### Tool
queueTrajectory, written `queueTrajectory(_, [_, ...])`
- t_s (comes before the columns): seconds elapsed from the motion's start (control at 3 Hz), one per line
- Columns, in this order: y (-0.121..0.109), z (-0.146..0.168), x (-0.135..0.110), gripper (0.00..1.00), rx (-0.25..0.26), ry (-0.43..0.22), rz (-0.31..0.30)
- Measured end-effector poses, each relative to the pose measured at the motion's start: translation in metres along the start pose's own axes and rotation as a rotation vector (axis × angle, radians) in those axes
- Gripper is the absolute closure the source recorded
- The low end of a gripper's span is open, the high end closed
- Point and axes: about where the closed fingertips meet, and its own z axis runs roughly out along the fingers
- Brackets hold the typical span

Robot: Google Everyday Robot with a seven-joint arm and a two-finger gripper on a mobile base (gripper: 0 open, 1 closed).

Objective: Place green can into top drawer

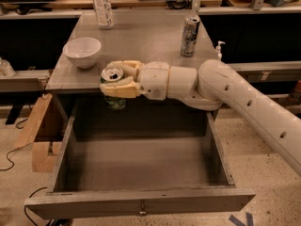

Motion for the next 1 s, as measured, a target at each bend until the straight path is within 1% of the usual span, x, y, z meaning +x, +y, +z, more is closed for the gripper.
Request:
queueTrajectory(0.33, [-0.001,0.002,0.005,1.00,-0.007,0.006,0.009])
queueTrajectory(0.67, [0.007,-0.005,0.036,1.00,-0.014,0.045,0.074])
queueTrajectory(1.0, [0.031,-0.012,0.072,1.00,-0.069,0.073,0.128])
